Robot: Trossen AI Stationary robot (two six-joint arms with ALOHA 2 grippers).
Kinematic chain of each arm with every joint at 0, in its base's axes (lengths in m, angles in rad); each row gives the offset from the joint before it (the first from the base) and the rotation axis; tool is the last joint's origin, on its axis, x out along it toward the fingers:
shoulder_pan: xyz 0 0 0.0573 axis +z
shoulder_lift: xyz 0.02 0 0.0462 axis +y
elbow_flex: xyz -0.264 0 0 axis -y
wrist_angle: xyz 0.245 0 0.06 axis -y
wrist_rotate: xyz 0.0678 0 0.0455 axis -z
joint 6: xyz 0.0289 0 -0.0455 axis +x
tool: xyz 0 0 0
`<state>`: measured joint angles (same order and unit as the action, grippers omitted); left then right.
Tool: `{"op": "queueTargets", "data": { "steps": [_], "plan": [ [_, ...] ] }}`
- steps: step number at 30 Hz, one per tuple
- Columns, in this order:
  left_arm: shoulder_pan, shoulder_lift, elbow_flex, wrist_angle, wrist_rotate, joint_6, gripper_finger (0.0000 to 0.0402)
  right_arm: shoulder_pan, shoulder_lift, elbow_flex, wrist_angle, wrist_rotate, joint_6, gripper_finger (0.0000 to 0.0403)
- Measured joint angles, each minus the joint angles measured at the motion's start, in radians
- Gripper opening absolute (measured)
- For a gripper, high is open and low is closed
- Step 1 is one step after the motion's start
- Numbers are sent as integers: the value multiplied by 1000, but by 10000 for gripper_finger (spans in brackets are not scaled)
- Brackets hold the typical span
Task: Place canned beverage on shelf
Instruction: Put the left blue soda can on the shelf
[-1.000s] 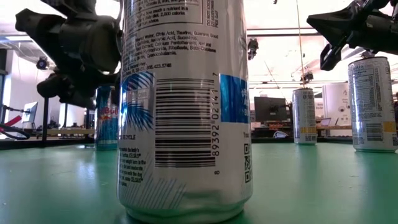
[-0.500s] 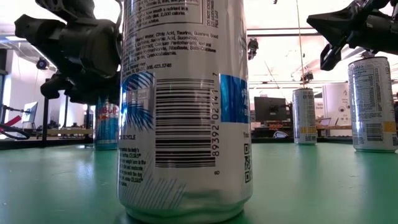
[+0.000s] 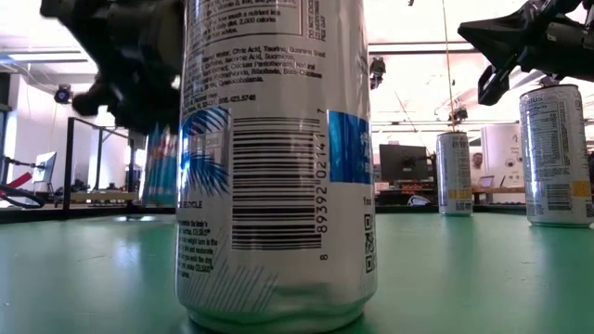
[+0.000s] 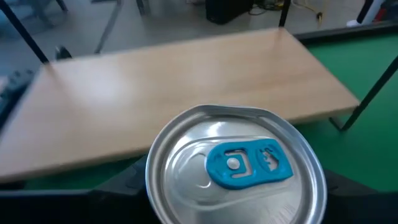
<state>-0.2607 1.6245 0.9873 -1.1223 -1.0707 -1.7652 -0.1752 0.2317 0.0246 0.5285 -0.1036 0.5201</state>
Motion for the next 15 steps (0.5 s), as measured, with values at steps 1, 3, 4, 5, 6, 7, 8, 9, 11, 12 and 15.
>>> {"op": "queueTargets", "data": {
  "steps": [1,3,4,5,6,7,8,9,11,12,15],
  "plan": [
    [0,0,23,-41,-9,-4,203,0,0,0,0,0,0,13],
    [3,0,61,-125,-41,-34,203,0,0,0,0,0,0,13],
    [4,0,76,-169,-66,-63,203,0,0,0,0,0,0,13],
    [6,-1,89,-211,-92,-103,203,0,0,0,0,0,0,13],
    [8,-3,98,-255,-114,-149,203,0,0,0,0,0,0,13],
    [11,-6,101,-303,-128,-204,203,0,0,0,0,0,0,13],
    [16,-10,100,-349,-134,-260,203,0,0,0,0,0,0,13],
    [21,-17,93,-386,-135,-316,203,0,0,0,0,0,0,13],
    [40,-30,72,-445,-136,-415,203,0,0,0,0,0,0,13],
    [53,-39,57,-450,-140,-441,203,0,0,0,0,0,0,13],
    [108,-77,8,-447,-175,-432,203,0,0,0,0,0,0,13]
  ]
}}
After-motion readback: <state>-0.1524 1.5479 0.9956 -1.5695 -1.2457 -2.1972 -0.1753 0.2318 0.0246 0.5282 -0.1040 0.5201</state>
